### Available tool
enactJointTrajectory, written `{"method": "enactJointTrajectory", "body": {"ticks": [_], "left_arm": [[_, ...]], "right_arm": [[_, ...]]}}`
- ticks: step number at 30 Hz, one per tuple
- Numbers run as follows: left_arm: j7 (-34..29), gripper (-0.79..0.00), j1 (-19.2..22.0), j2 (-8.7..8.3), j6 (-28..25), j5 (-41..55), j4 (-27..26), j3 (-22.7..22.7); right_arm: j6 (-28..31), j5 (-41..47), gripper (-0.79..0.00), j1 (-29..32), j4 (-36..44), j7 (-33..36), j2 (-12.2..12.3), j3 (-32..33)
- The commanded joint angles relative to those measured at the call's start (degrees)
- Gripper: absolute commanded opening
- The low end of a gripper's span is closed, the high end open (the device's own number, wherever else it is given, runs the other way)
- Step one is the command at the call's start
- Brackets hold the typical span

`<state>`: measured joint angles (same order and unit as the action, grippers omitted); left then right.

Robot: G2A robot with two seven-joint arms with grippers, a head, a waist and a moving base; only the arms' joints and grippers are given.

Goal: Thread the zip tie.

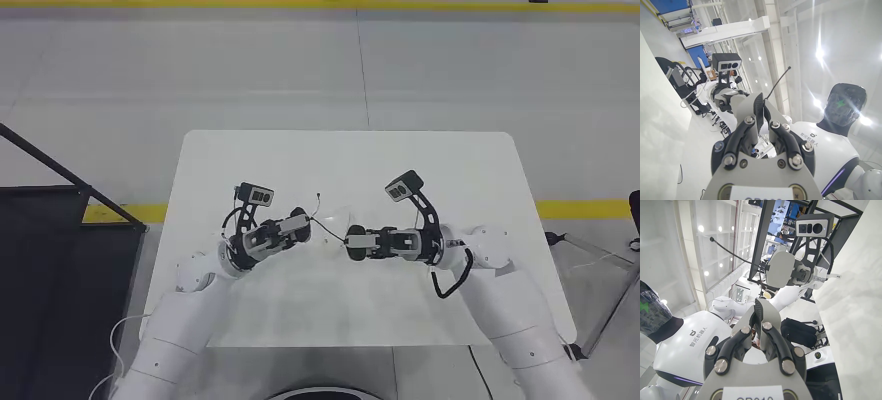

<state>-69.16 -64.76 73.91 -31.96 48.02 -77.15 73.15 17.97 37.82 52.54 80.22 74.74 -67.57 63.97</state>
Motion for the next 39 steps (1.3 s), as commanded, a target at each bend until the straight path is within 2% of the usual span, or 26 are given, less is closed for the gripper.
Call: {"method": "enactJointTrajectory", "body": {"ticks": [1, 6, 19, 39], "left_arm": [[-0.1, -0.785, 0.0, -0.02, -0.1, 0.1, 0.1, 0.1], [-0.3, -0.785, -0.1, -0.12, -0.6, -0.4, 0.2, 0.3], [2.7, -0.785, -1.5, -0.73, -3.4, -9.0, -1.3, 0.9], [6.6, -0.785, -3.2, -1.64, -4.9, -14.4, -2.2, 1.9]], "right_arm": [[0.0, 0.0, -0.785, 0.0, 0.0, 0.0, 0.0, 0.0], [0.6, 0.8, -0.785, 0.2, 0.1, -0.3, 0.0, 0.6], [1.9, 5.4, -0.785, 1.4, 0.8, 1.0, 0.3, 3.0], [2.4, 10.2, -0.785, 1.8, 0.1, 2.5, 0.3, 4.9]]}}
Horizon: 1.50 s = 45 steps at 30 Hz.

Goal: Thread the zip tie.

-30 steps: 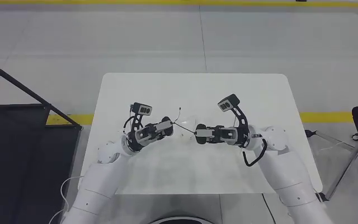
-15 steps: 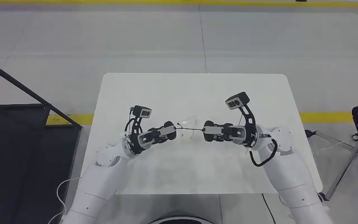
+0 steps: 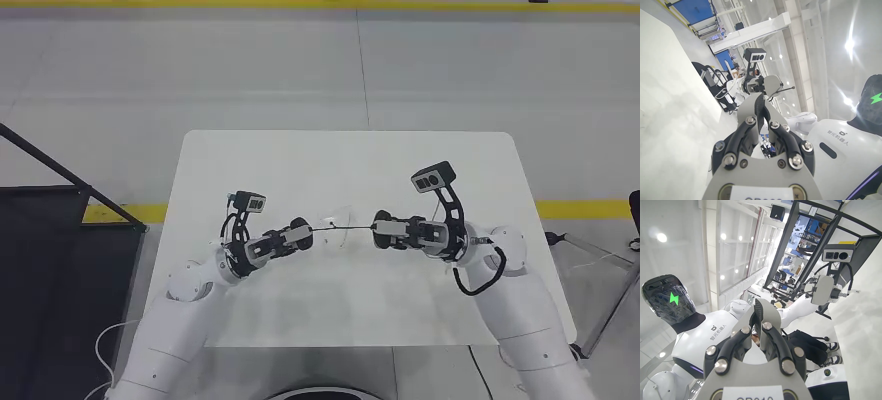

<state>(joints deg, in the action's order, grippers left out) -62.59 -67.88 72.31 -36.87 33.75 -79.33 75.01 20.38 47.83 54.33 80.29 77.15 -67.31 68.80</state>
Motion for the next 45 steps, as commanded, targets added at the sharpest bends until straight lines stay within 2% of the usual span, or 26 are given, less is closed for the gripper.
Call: {"method": "enactJointTrajectory", "body": {"ticks": [1, 35, 36, 37, 38, 45], "left_arm": [[0.2, -0.785, -0.1, -0.09, 0.0, -0.2, 0.0, 0.1], [-0.7, -0.77, 0.3, -1.02, -1.1, 2.4, 1.6, -0.7], [-0.6, -0.4, 0.3, -1.04, -1.1, 2.2, 1.6, -0.7], [-0.4, -0.083, 0.3, -1.07, -1.1, 2.0, 1.6, -0.7], [0.0, 0.0, 0.3, -1.09, -1.1, 1.7, 1.5, -0.7], [1.0, 0.0, -0.9, -1.45, -1.0, 2.1, 0.1, 0.3]], "right_arm": [[0.0, 0.5, -0.785, 0.1, 0.0, 0.2, 0.0, 0.2], [0.0, 3.2, -0.785, 0.8, -0.5, 2.1, -0.2, 2.0], [-0.5, 2.6, -0.785, 0.6, -0.6, 2.2, -0.2, 1.8], [-0.9, 2.1, -0.785, 0.4, -0.6, 2.3, -0.2, 1.7], [-1.2, 1.5, -0.785, 0.3, -0.6, 2.3, -0.2, 1.5], [-1.7, -1.2, -0.785, -0.1, -0.4, 2.5, -0.2, 0.7]]}}
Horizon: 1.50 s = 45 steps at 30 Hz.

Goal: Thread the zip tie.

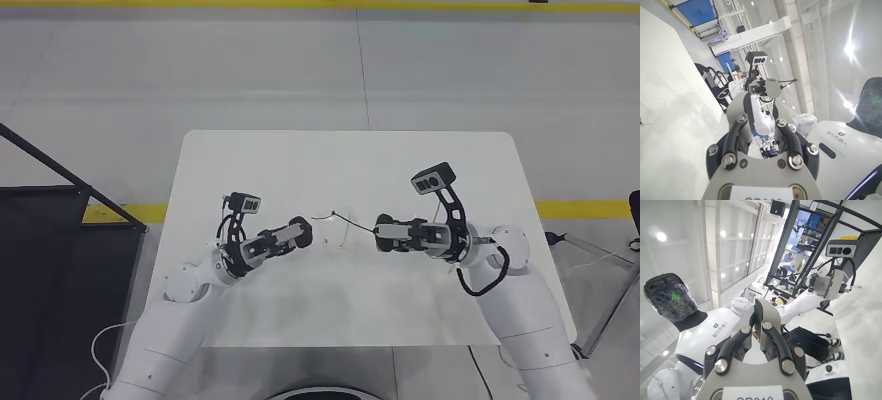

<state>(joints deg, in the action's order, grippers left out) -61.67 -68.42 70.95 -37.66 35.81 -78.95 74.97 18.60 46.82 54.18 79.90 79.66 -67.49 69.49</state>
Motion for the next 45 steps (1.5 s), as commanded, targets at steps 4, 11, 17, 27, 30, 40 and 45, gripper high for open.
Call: {"method": "enactJointTrajectory", "body": {"ticks": [4, 11, 17, 27, 30, 40, 45], "left_arm": [[1.0, 0.0, -2.1, -0.54, -1.1, 0.7, -1.6, 2.6], [7.0, 0.0, -5.8, -1.16, -2.9, -2.6, -4.1, 6.6], [7.9, 0.0, -8.8, -1.65, -2.2, -1.7, -7.2, 8.7], [7.9, 0.0, -8.8, -1.65, -2.2, -1.7, -7.2, 8.7], [7.9, 0.0, -8.8, -1.65, -2.2, -1.7, -7.2, 8.7], [7.9, 0.0, -8.8, -1.65, -2.2, -1.7, -7.2, 8.7], [7.9, 0.0, -8.8, -1.65, -2.2, -1.7, -7.2, 8.7]], "right_arm": [[1.3, -2.3, -0.785, 0.3, 1.0, 0.0, 0.2, 0.6], [5.1, -17.5, -0.785, 2.4, 7.1, -4.1, 1.3, 2.8], [7.0, -31.7, -0.785, 6.1, 13.9, -13.8, 2.2, 5.8], [7.0, -31.7, -0.785, 6.1, 13.9, -13.8, 2.2, 5.8], [6.7, -36.8, -0.785, 6.3, 16.5, -12.8, 2.3, 4.8], [-6.2, -73.1, -0.785, 5.8, 27.8, -15.8, 2.7, -3.5], [-16.0, -88.5, -0.785, 4.1, 30.0, -18.7, 2.1, -9.5]]}}
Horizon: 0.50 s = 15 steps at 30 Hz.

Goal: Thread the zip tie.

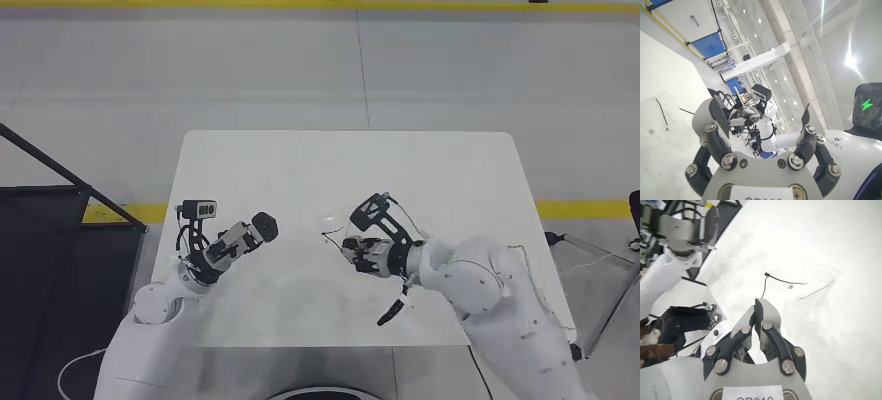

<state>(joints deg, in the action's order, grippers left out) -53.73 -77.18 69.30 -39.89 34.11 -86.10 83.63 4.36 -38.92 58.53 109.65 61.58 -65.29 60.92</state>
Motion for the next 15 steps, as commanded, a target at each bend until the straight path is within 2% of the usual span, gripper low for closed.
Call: {"method": "enactJointTrajectory", "body": {"ticks": [1, 8, 15], "left_arm": [[0.0, 0.0, 0.0, 0.0, 0.0, 0.0, 0.0, 0.0], [0.0, 0.0, 0.0, 0.0, 0.0, 0.0, 0.0, 0.0], [0.0, 0.0, 0.0, 0.0, 0.0, 0.0, 0.0, 0.0]], "right_arm": [[-3.3, -5.0, -0.785, -0.4, 0.5, -1.4, -0.2, -1.7], [-9.4, -14.0, -0.785, 0.3, 2.2, -3.5, -0.6, -4.4], [-10.3, -15.6, -0.785, 0.5, 2.5, -3.0, -0.9, -4.6]]}}
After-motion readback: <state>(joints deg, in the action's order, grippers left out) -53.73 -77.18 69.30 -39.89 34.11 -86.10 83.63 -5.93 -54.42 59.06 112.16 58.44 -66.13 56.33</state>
